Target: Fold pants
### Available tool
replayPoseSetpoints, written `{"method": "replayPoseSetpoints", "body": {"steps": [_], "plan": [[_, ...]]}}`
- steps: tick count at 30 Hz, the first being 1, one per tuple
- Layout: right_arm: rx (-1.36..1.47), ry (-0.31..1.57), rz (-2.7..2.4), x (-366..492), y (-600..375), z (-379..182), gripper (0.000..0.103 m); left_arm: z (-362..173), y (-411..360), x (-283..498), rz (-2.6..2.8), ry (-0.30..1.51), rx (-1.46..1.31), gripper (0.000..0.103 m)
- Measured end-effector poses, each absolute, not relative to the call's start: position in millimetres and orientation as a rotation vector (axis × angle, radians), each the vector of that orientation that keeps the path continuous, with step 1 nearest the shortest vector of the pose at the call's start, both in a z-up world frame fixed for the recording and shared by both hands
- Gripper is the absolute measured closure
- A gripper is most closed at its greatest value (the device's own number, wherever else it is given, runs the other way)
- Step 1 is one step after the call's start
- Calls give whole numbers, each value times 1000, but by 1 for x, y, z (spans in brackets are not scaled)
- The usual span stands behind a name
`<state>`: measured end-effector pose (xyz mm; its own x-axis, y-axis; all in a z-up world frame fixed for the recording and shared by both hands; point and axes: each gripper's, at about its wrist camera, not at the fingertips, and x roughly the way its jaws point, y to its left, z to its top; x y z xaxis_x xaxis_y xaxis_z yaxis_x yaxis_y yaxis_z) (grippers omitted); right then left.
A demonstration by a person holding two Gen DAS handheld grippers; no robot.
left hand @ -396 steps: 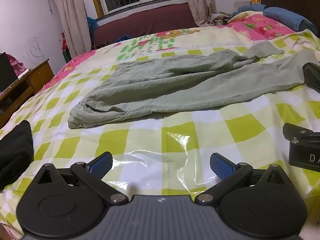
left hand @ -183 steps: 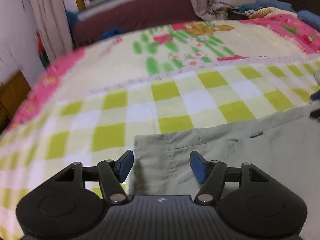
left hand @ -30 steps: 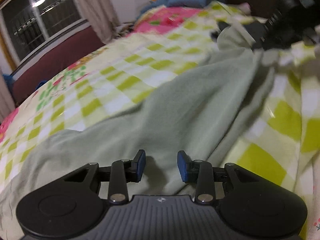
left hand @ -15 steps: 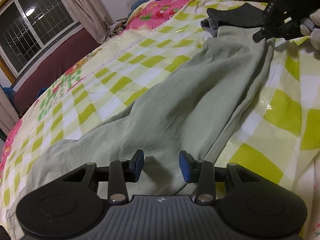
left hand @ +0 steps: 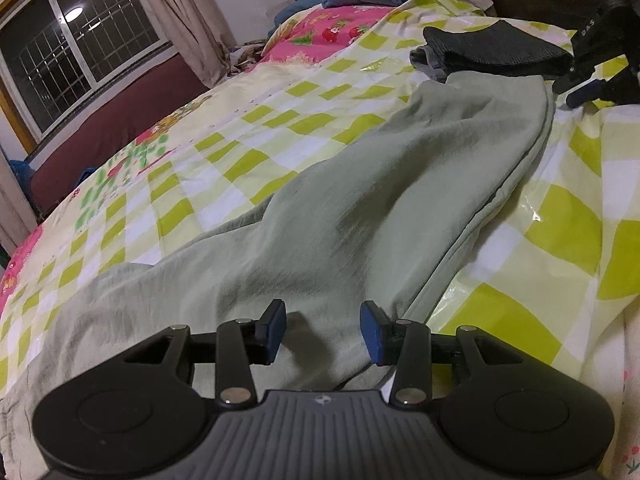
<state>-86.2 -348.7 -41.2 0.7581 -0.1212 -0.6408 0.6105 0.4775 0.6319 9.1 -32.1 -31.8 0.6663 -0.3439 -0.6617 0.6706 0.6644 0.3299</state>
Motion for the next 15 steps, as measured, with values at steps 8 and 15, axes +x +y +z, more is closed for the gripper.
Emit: {"method": "replayPoseSetpoints", "body": {"steps": [8,15], "plan": [[1074,527,-465,-72,-349,-46,62,-33,-32,9,-610,599,588,48],[1085,542,-438,-43,-350,-58,97,-32,-34,12,-607,609,578,47]]}}
